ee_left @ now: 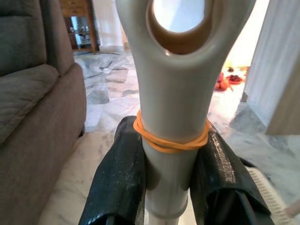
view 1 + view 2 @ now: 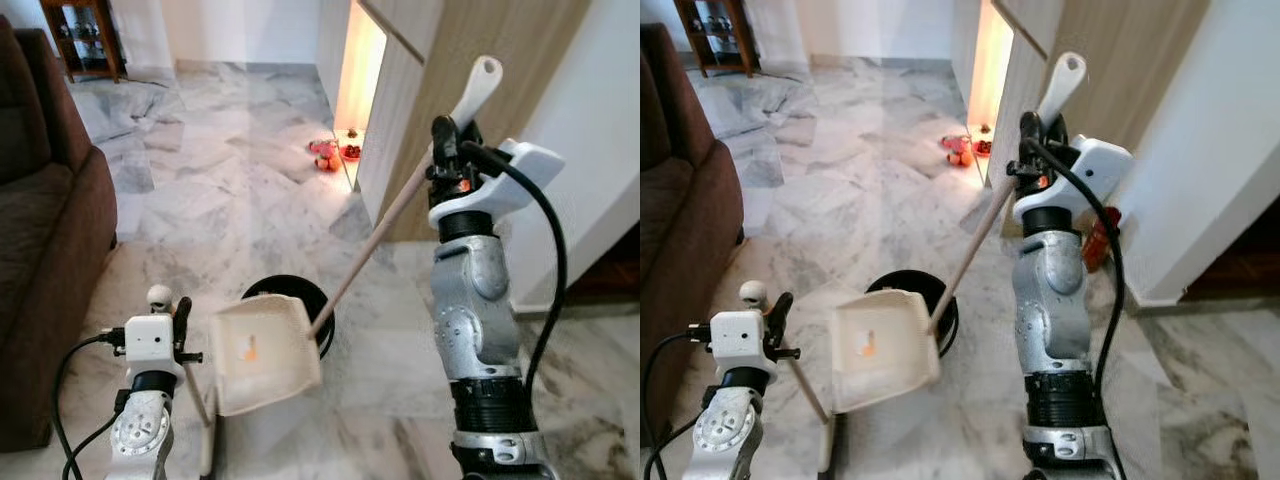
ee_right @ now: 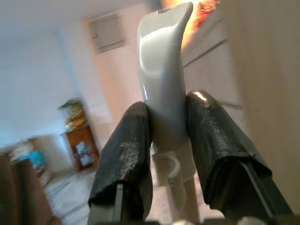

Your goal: Sweep floor

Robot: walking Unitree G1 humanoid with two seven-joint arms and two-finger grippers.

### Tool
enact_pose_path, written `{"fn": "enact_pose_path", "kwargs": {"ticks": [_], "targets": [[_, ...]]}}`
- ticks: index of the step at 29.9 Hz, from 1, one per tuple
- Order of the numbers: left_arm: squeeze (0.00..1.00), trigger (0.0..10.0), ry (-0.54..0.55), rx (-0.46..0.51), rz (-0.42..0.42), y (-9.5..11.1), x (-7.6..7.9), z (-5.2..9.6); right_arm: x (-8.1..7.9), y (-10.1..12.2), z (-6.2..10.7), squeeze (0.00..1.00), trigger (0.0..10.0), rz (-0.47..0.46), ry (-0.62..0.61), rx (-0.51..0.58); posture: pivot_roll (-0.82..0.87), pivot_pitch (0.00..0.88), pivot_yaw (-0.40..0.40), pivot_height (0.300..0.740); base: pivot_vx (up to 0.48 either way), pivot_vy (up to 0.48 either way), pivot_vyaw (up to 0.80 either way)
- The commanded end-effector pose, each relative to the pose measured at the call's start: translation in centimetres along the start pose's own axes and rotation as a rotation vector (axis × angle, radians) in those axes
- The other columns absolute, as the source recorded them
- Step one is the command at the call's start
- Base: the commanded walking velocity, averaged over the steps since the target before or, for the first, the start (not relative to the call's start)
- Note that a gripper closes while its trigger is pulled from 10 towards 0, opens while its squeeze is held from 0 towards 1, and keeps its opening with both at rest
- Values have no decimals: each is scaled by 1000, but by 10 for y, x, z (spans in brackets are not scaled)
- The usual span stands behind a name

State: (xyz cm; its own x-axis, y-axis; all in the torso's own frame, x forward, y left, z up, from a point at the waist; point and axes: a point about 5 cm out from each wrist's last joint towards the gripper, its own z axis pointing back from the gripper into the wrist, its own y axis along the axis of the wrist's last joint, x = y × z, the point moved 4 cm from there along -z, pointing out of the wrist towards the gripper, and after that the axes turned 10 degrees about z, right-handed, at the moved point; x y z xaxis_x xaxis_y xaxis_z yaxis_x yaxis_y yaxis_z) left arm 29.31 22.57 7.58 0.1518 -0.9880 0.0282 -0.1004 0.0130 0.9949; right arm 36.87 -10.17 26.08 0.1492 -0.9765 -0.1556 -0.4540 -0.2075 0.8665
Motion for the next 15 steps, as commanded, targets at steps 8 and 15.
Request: {"fn": "enact_pose_path", "kwargs": {"ticks": [8, 15], "targets": [[0, 10000, 13, 41, -13, 10, -8, -1, 8, 25, -4, 0, 10000, -23, -30, 100, 61, 15, -78, 740, 294, 0, 0], [0, 10000, 36, 43, -23, 10, -16, 2, 7, 27, -4, 0, 10000, -24, -29, 103, 61, 19, -81, 740, 291, 0, 0]]}}
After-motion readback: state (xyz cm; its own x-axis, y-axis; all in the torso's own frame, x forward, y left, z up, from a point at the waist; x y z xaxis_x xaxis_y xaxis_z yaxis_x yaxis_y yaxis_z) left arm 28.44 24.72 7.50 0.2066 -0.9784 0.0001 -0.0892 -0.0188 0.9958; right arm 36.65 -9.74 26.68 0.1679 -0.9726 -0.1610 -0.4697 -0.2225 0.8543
